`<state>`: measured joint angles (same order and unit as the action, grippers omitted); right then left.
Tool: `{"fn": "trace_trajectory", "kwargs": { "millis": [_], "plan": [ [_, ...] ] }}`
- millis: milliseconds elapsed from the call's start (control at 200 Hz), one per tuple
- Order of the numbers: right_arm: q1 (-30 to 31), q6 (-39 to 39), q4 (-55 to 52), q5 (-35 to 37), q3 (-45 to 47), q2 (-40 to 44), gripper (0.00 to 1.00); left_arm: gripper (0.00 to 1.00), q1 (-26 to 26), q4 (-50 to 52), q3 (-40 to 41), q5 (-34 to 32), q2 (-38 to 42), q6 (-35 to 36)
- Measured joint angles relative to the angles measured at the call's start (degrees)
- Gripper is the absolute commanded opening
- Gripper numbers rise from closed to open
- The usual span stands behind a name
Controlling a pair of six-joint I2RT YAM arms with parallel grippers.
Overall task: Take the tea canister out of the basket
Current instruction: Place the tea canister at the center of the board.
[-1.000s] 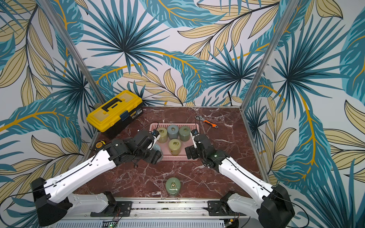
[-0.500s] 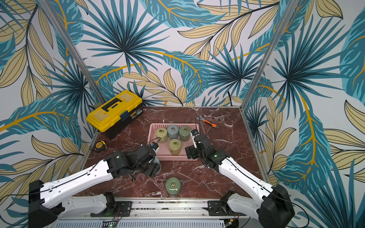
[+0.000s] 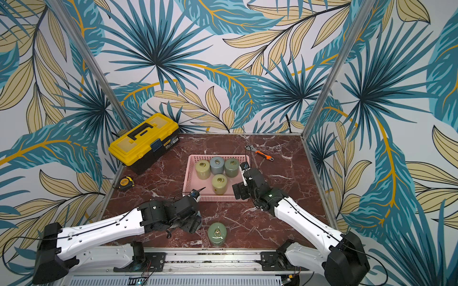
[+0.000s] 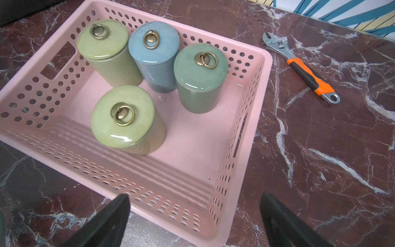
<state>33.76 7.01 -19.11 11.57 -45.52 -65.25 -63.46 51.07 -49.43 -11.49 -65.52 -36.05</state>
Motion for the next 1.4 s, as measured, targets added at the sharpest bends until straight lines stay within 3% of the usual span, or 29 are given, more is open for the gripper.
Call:
{"fn": "trace_trajectory", "kwargs": {
  "millis": [451, 1147, 1272, 1402],
  "plan": [
    [0.0, 0.0, 0.0, 0.0, 0.0, 0.0, 0.99, 0.43, -6.1, -2.5, 5.0, -0.8, -0.6, -7.5],
    [0.0, 0.0, 0.0, 0.0, 0.0, 0.0, 0.99, 0.44, -9.3, -4.0, 6.3, -2.4, -4.4, -12.3],
    [0.0, 0.0, 0.0, 0.0, 0.0, 0.0, 0.99, 0.52, -9.7, -4.5, 6.6, -2.8, -4.4, -12.9],
    [0.0, 0.0, 0.0, 0.0, 0.0, 0.0, 0.99, 0.7, -10.2, -5.2, 6.8, -3.4, -4.5, -13.4]
  ]
}}
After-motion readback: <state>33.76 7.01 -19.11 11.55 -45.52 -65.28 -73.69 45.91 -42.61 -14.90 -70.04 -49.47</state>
